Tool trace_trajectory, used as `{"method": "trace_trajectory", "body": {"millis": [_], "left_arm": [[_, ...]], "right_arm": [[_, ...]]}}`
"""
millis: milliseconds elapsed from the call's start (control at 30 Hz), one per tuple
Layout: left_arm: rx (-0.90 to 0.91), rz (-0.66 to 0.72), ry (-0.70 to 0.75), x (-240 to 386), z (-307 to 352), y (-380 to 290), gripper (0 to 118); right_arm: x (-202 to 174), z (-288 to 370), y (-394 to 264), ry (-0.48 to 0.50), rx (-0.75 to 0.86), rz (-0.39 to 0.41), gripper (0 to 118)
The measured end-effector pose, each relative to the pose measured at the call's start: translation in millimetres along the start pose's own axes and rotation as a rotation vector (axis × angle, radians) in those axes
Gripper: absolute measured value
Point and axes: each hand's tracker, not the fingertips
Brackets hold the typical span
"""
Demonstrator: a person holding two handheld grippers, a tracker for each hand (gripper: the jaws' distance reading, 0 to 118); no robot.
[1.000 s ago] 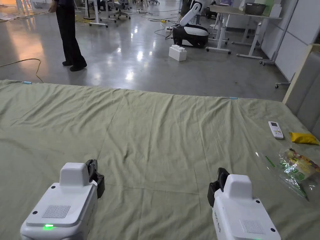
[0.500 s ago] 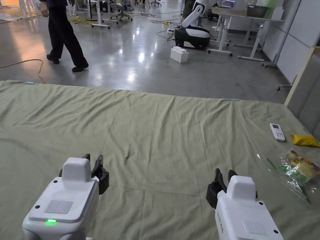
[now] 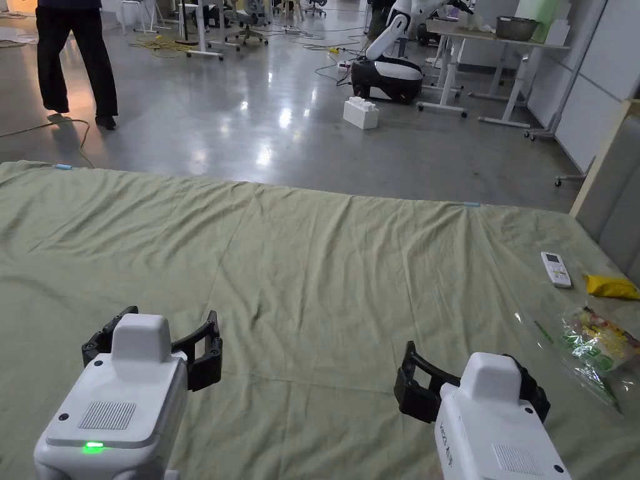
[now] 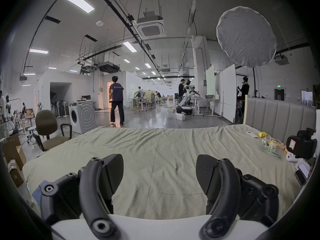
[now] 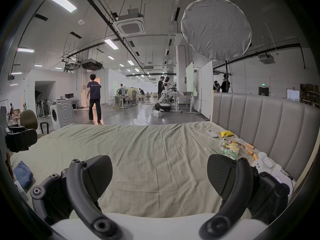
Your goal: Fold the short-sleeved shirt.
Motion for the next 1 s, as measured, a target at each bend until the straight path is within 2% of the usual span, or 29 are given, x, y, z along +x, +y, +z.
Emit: {"method": "trace_trajectory", "body": {"millis": [167,233,300,367,533,667,867,1000], "left_arm": [[-0.009,0.008,0.023,-4,-3,0,92],[-0.003,0.020,0.015,-6,-3,-1,92],[-0.009,0.028,0.008,-8,-4,0,97],[-0.008,0.036,0.016,-8,-4,-1,103],[0.010,0.050,0.014,-9,-4,1,104],[0.022,0.040,0.015,-9,-5,2,113],[0.034,0.042,0.029,-8,-7,8,114],[0.029,0.056,0.039,-8,-8,9,114]], "right_arm": [[2,-2,1,0.000,-0.001,-0.038,118],[2,-3,3,0.026,-0.001,-0.048,118],[4,-5,4,0.048,-0.011,-0.074,118],[3,-6,6,0.043,-0.015,-0.084,118],[-2,-10,10,0.008,-0.024,-0.088,118],[-4,-12,14,-0.004,-0.026,-0.087,118],[-9,-17,23,-0.030,-0.094,-0.109,118],[-10,-21,26,-0.003,-0.145,-0.144,118]]}}
